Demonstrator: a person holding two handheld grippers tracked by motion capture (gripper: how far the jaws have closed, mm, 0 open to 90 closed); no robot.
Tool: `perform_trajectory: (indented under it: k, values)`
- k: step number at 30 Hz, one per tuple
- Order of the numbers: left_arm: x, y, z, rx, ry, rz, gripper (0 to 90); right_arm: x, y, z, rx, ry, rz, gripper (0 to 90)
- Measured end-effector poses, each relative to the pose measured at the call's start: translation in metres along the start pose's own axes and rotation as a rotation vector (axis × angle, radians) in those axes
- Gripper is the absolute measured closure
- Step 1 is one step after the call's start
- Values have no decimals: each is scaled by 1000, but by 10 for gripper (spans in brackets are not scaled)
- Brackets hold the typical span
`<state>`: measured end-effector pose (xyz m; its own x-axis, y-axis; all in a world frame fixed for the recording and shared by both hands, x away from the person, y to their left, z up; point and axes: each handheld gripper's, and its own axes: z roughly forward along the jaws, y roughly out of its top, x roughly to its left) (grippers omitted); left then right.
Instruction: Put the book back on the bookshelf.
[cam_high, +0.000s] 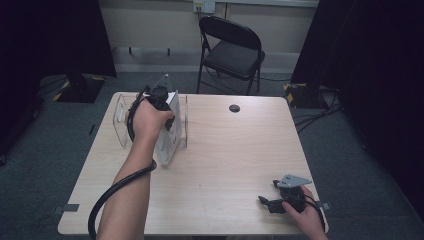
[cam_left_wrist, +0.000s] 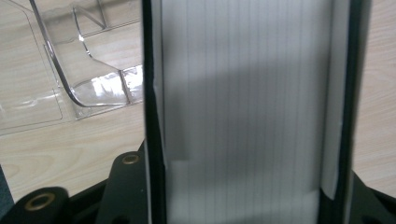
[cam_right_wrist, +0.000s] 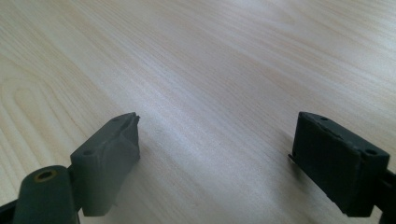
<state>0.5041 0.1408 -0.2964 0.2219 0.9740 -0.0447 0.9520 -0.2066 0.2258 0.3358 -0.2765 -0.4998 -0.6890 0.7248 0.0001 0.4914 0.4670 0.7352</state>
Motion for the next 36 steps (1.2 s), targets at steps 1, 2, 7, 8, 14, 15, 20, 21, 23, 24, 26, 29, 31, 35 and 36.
perform_trajectory:
  k: [1,2,7,8,14,15,20,21,23,24,26,29,31,35,36]
  values:
    - [-1,1,0,-1,9,-5,525,0,0,0,0,0,1,142]
    - [0,3,0,2,-3,-6,524,0,0,0,2,0,3,142]
    - [-1,11,3,-3,11,2,524,0,0,0,1,0,2,142]
    - [-2,13,3,1,9,5,524,0,0,0,1,0,2,142]
    - [-2,21,6,-1,8,1,524,0,0,0,-1,2,2,142]
    - [-3,22,6,4,18,3,524,0,0,0,-1,2,2,142]
    - [-3,26,8,-10,26,-14,524,0,0,0,-1,3,1,142]
    - [-3,28,9,-5,25,-9,524,0,0,0,0,3,1,142]
    - [-4,30,10,-6,22,-2,524,0,0,0,0,3,1,143]
    - [-5,31,10,-4,26,-4,524,0,0,0,0,3,1,143]
    - [-4,32,11,-7,26,-17,524,0,0,0,-1,4,1,143]
    - [-4,34,14,-10,27,-19,524,0,0,0,0,5,4,143]
    - [-3,35,15,-12,25,-21,524,0,0,0,-1,5,2,143]
    - [-3,36,17,-21,30,-39,524,0,0,0,-1,5,2,143]
    - [-3,36,18,-28,34,-43,524,0,0,0,-1,6,2,143]
